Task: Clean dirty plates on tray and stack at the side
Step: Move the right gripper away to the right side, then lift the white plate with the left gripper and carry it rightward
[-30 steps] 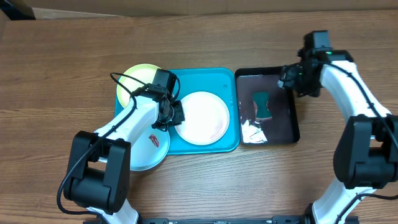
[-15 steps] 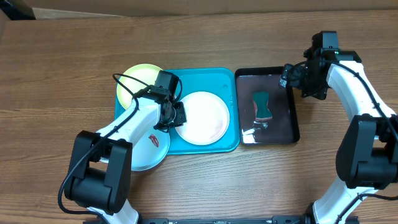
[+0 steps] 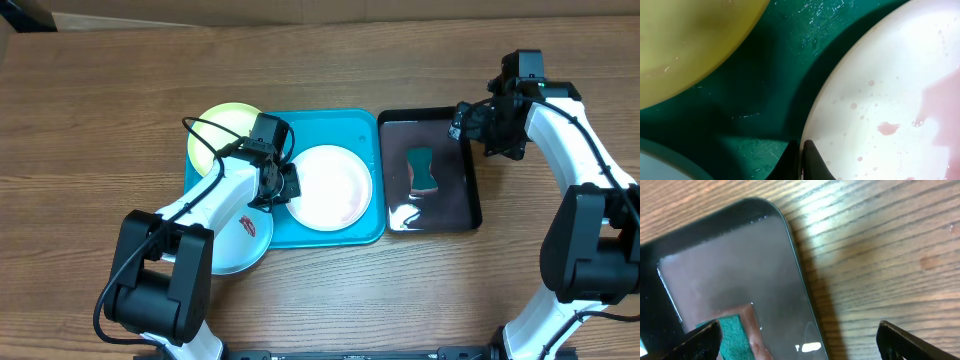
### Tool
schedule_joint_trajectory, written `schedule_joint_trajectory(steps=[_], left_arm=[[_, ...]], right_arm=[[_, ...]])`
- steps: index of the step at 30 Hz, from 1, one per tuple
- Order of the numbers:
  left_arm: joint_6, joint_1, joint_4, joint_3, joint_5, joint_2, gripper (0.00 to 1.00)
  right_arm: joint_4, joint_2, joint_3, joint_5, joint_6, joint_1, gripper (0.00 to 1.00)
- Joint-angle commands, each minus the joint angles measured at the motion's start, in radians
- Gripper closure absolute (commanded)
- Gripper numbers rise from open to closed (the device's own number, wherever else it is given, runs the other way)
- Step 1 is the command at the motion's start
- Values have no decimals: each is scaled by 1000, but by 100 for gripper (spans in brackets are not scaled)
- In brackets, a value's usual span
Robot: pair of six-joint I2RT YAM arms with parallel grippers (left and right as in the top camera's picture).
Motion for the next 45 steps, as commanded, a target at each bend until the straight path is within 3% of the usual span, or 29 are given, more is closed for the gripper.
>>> schedule_joint_trajectory(steps=[1,12,20,26,34,38,45], left_arm=[[14,-5,-15,2,-22,16,96],[77,32,-234,265,-100,14,96],[77,33,-319,483,-92,14,96],[72,25,-314,608,-53,14,96],[72,-84,-220,620,-45,14,96],[73,-185,-153,620,-129,14,96],[137,-377,-54,620,-447,14,96]], right_arm=[[11,-8,19,12,0,-17,0],[-3,-8,21,-138,4,-291,0],[8,-8,21,-138,4,-382,0],[8,-8,21,-138,4,-386,0],[8,-8,21,-138,4,-385,0],[8,-8,21,-138,4,-385,0],[8,-8,21,-138,4,-385,0]])
